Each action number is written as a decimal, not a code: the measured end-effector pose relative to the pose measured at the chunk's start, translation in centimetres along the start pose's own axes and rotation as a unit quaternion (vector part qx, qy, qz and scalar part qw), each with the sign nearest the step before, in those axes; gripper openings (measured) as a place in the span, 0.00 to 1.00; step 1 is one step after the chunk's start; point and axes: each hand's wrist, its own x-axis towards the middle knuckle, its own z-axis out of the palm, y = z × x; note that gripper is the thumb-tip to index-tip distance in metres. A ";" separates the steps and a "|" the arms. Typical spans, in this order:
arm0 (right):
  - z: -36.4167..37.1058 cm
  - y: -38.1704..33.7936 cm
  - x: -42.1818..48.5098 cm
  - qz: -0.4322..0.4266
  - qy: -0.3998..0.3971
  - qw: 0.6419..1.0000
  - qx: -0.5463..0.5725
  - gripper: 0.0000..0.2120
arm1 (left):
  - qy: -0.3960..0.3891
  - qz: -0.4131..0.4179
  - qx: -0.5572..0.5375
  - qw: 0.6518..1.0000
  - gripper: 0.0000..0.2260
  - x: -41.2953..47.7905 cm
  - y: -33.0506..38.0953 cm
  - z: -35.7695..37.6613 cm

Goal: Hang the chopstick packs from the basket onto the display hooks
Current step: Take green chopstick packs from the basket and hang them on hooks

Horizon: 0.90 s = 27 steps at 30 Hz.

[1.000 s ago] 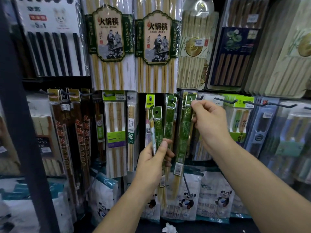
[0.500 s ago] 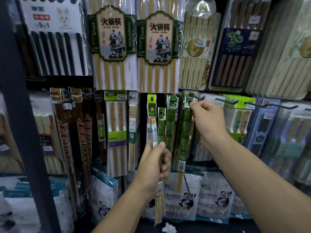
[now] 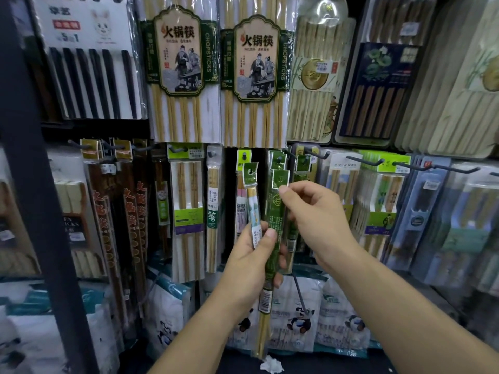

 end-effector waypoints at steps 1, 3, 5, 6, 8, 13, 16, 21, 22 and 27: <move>0.0 0.0 0.0 0.002 0.001 1.000 -0.005 0.09 | -0.003 -0.002 0.000 1.000 0.03 0.0 0.0 0.0; -0.1 -0.2 0.2 0.024 0.007 1.000 0.010 0.10 | -0.005 -0.006 -0.007 1.000 0.04 0.0 0.0 0.1; -0.4 -0.6 0.9 0.040 0.027 0.998 0.032 0.12 | 0.005 -0.004 0.011 1.000 0.06 0.2 -0.1 -0.1; -0.7 -0.9 1.3 0.045 0.044 0.997 0.039 0.13 | 0.015 0.003 0.044 0.999 0.07 0.2 -0.2 -0.2; -1.2 -1.1 2.4 0.051 0.078 0.995 0.043 0.11 | 0.031 0.015 0.088 0.995 0.10 0.4 -0.3 -0.5; -1.6 -0.8 4.0 0.043 0.116 0.992 0.017 0.17 | 0.020 -0.004 0.057 0.998 0.11 0.3 0.1 -0.7; -1.7 -0.6 4.2 0.040 0.124 0.991 0.005 0.18 | 0.018 -0.028 0.034 0.999 0.12 0.3 0.1 -0.8; -1.4 -0.5 4.3 0.042 0.126 0.991 -0.007 0.16 | 0.031 -0.040 0.038 0.998 0.07 0.3 -0.1 -0.9; -1.4 -0.4 4.3 0.045 0.127 0.991 -0.008 0.16 | 0.030 -0.036 0.044 0.998 0.07 0.2 -0.1 -0.9; -1.6 0.8 4.2 0.052 0.119 0.991 -0.023 0.17 | 0.032 0.008 0.090 0.995 0.09 0.1 0.3 -0.8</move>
